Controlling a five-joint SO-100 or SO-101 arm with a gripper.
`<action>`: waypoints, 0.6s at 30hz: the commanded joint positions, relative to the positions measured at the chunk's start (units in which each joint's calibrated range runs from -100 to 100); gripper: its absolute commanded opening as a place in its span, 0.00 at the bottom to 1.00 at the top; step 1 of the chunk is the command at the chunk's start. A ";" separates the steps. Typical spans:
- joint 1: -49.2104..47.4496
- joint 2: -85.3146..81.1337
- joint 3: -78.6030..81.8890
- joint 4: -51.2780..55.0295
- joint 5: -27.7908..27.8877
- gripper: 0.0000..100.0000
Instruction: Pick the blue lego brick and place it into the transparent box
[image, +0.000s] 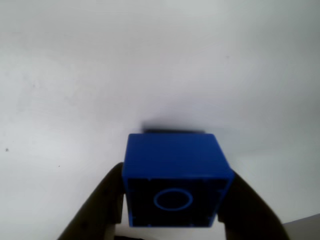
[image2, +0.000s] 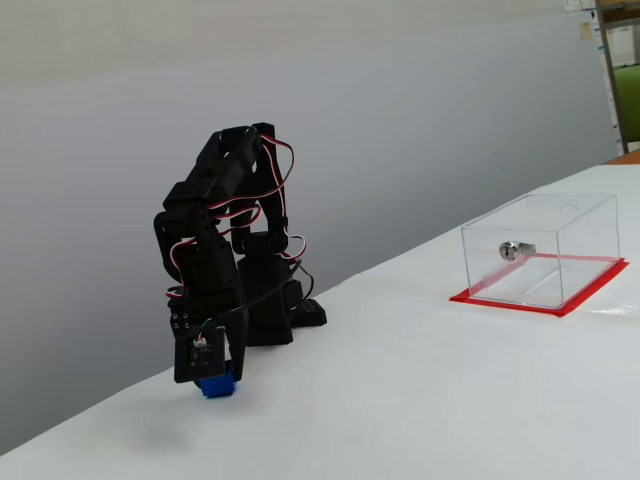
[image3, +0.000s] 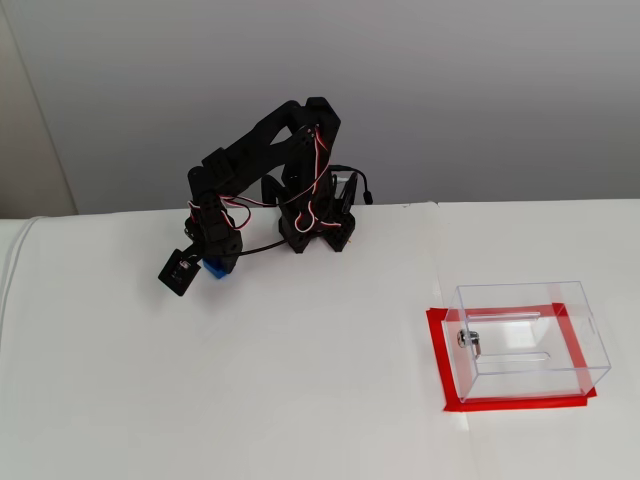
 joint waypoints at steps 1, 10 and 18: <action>0.15 -0.55 -0.97 -0.07 -0.05 0.06; -7.83 -7.00 -7.03 1.59 -0.63 0.07; -15.08 -19.05 -8.30 0.63 -5.80 0.07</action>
